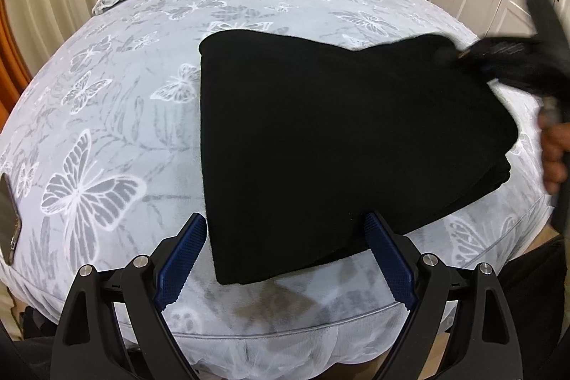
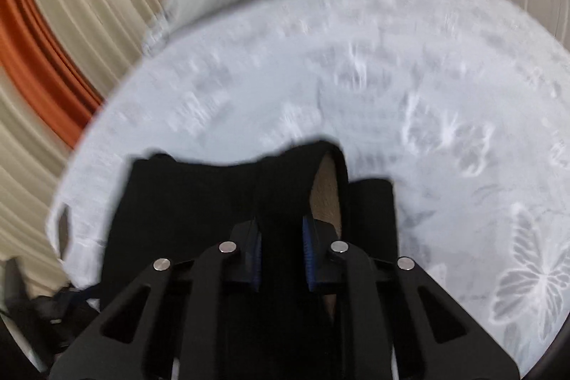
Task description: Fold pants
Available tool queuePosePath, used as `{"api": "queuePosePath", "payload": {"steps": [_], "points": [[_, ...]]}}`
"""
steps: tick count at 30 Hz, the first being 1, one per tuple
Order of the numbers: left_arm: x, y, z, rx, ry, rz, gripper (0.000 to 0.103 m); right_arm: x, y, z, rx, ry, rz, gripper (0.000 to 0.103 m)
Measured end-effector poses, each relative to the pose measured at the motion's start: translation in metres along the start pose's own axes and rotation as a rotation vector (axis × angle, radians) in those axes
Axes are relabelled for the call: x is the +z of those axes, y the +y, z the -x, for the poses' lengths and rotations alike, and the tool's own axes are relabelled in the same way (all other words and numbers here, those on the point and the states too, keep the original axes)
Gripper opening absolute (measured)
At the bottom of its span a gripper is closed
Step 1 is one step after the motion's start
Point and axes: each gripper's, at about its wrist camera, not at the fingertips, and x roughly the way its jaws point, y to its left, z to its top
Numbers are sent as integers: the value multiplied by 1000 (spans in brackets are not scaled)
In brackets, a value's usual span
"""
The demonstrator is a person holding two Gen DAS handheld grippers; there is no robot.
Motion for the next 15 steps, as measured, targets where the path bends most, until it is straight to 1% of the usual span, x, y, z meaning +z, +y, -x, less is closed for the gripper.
{"api": "queuePosePath", "payload": {"steps": [1,2,3,4,6,7,8,9,10,11,12,14,15], "points": [[0,0,-1,-1,2,1,88,-2,-3,3,-7,-4,-2,17],[1,0,-2,-3,6,2,88,-6,-12,-6,-24,23,-14,18],[2,0,-3,-9,9,3,88,-14,-21,-26,-52,98,-16,22],[2,0,-4,-11,15,4,88,-21,-28,-43,-69,158,-15,31],[2,0,-4,-28,21,13,88,-23,-35,-37,-31,116,-67,39],[2,1,-2,-43,20,20,88,-20,-35,-29,-33,122,-87,46],[2,4,0,-61,19,27,88,-18,-34,-21,-45,110,-91,52],[3,10,5,-108,13,58,88,-16,-33,-10,-56,84,-86,65],[4,18,8,-151,5,95,88,-16,-33,-1,-60,69,-76,75],[5,28,13,-206,-6,145,88,-17,-32,8,-57,77,-62,78],[6,43,19,-279,-25,214,88,-20,-32,12,-44,94,-56,78],[7,65,25,-349,-59,299,88,-30,-32,16,22,152,-42,78],[8,75,27,-361,-74,337,88,-35,-31,16,27,166,-42,78]]}}
